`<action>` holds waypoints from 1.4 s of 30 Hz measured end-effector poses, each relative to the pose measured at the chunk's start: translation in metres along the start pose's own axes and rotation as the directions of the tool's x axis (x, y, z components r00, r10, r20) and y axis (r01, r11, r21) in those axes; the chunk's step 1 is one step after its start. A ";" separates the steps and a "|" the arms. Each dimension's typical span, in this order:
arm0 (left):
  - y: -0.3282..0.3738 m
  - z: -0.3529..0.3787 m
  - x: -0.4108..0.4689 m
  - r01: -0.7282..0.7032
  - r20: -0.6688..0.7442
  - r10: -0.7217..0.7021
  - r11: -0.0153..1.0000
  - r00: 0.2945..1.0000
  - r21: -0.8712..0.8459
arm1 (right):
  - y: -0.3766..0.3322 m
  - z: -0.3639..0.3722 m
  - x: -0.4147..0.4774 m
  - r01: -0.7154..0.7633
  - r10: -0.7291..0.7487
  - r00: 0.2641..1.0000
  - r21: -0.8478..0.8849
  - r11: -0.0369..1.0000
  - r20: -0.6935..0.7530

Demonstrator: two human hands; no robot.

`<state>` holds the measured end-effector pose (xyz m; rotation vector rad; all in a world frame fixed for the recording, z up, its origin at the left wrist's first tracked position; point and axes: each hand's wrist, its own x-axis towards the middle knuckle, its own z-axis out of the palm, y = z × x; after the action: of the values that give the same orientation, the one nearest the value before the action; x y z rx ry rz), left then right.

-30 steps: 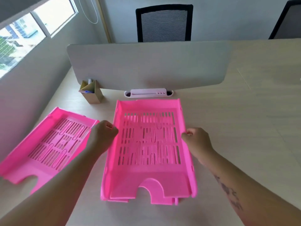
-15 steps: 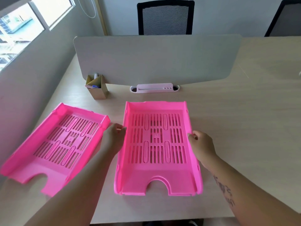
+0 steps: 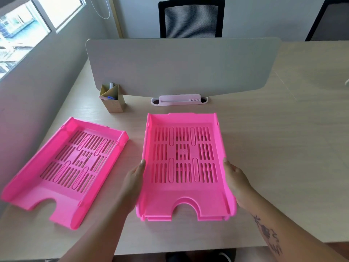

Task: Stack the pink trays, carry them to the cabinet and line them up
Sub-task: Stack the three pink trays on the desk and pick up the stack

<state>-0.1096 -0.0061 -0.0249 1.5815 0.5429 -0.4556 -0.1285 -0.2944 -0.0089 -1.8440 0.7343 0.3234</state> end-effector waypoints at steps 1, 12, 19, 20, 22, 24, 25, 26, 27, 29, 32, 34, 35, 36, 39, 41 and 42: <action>0.001 0.001 0.002 0.011 0.008 -0.011 1.000 1.000 -0.007 | -0.002 0.000 0.001 -0.012 0.012 1.000 0.005 1.000 -0.002; 0.002 0.006 -0.014 -0.031 0.101 0.031 0.999 0.994 0.006 | -0.004 -0.008 -0.015 -0.003 0.002 0.998 0.011 1.000 0.070; -0.049 0.006 -0.064 -0.136 -0.046 0.143 0.983 0.989 0.119 | 0.065 0.009 -0.057 0.090 -0.091 0.996 -0.032 0.995 -0.027; -0.051 0.009 -0.068 -0.137 -0.076 0.147 0.983 0.986 0.121 | 0.071 0.013 -0.059 0.086 -0.087 0.995 -0.025 0.996 -0.046; -0.049 0.013 -0.068 -0.118 -0.103 0.128 0.988 0.986 0.097 | 0.076 0.020 -0.057 0.068 -0.069 0.995 -0.024 0.997 -0.074; -0.043 0.016 -0.056 -0.096 -0.078 0.103 0.992 0.992 0.086 | 0.071 0.023 -0.048 0.055 -0.056 0.993 -0.014 0.998 -0.101; -0.039 0.017 -0.048 -0.096 -0.066 0.102 0.992 0.993 0.084 | 0.067 0.023 -0.041 0.054 -0.054 0.992 -0.004 0.999 -0.111; -0.036 0.019 -0.039 -0.093 -0.063 0.099 0.992 0.993 0.086 | 0.062 0.023 -0.033 0.052 -0.051 0.992 0.003 0.999 -0.117; -0.031 0.021 -0.031 -0.089 -0.062 0.095 0.992 0.994 0.087 | 0.056 0.022 -0.025 0.046 -0.044 0.992 0.015 0.999 -0.120; -0.023 0.026 -0.021 -0.088 -0.070 0.095 0.991 0.993 0.101 | 0.046 0.019 -0.012 0.037 -0.031 0.992 0.048 0.998 -0.124; -0.022 0.031 -0.019 -0.118 -0.086 0.129 0.985 0.988 0.129 | 0.043 0.014 0.000 0.032 -0.025 0.994 0.072 0.997 -0.104; -0.027 0.031 -0.025 -0.163 -0.076 0.179 0.968 0.981 0.189 | 0.048 0.013 -0.001 0.033 -0.025 0.996 0.084 0.996 -0.090; -0.029 0.031 -0.029 -0.180 -0.071 0.199 0.961 0.977 0.210 | 0.051 0.012 -0.003 0.037 -0.028 0.996 0.100 0.994 -0.088; -0.031 0.032 -0.031 -0.192 -0.075 0.212 0.958 0.975 0.214 | 0.054 0.012 -0.004 0.041 -0.031 0.996 0.120 0.992 -0.089; -0.032 0.035 -0.031 -0.201 -0.121 0.231 0.955 0.965 0.217 | 0.056 0.014 -0.005 0.048 -0.031 0.993 0.146 0.988 -0.113; -0.030 0.036 -0.028 -0.187 -0.149 0.226 0.954 0.963 0.235 | 0.055 0.015 -0.002 0.049 -0.032 0.993 0.146 0.988 -0.112; -0.028 0.037 -0.027 -0.179 -0.162 0.222 0.953 0.961 0.244 | 0.053 0.016 0.000 0.055 -0.039 0.993 0.141 0.989 -0.110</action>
<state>-0.1464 -0.0432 -0.0345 1.8929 0.4773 -0.2188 -0.1593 -0.2924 -0.0547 -1.7490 0.7660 0.1384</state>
